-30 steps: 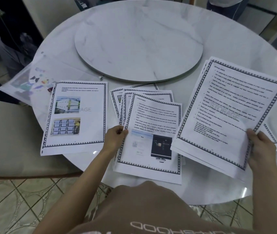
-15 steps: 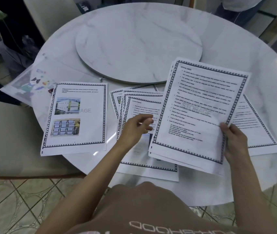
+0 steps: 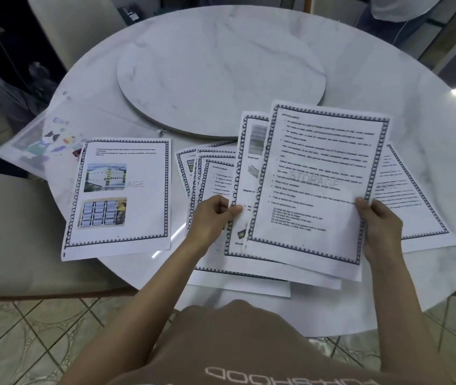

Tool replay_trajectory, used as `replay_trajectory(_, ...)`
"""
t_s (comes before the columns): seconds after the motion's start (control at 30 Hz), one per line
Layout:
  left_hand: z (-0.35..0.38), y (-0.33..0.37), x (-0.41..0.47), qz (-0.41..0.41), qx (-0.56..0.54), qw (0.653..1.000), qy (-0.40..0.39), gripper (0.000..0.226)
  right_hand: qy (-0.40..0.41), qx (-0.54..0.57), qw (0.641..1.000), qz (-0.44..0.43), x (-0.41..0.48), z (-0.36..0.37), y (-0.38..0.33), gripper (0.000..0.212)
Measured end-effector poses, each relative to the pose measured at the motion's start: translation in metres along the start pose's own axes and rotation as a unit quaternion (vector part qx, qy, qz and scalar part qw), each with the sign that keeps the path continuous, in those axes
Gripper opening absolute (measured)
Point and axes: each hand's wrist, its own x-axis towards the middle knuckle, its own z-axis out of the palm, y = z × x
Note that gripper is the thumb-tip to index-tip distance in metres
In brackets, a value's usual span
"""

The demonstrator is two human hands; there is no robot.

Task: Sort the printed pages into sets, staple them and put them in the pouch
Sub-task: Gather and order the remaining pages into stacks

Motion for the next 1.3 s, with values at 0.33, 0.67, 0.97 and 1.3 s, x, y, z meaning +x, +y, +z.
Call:
replay_trajectory(0.33, -0.016, -0.035, 0.006, -0.020, 0.101, 0.991, 0.081, 0.027, 0.070, 0.073, 0.995, -0.019, 0.011, -0.037, -0.015, 0.024)
replay_trajectory(0.67, -0.015, -0.041, 0.007, -0.037, 0.096, 0.990, 0.094, 0.013, 0.083, 0.069, 0.994, -0.010, 0.012, -0.043, -0.007, 0.015)
replay_trajectory(0.97, -0.052, -0.035, 0.006, -0.012, 0.084, 0.977, 0.196, 0.024, 0.035, 0.063, 0.997, -0.002, 0.013, -0.031, -0.004, 0.026)
replay_trajectory(1.3, -0.152, -0.054, 0.016, -0.063, 0.126, 0.952, 0.271, 0.031, 0.043, 0.042, 0.998, 0.009, 0.006, -0.009, 0.002, 0.029)
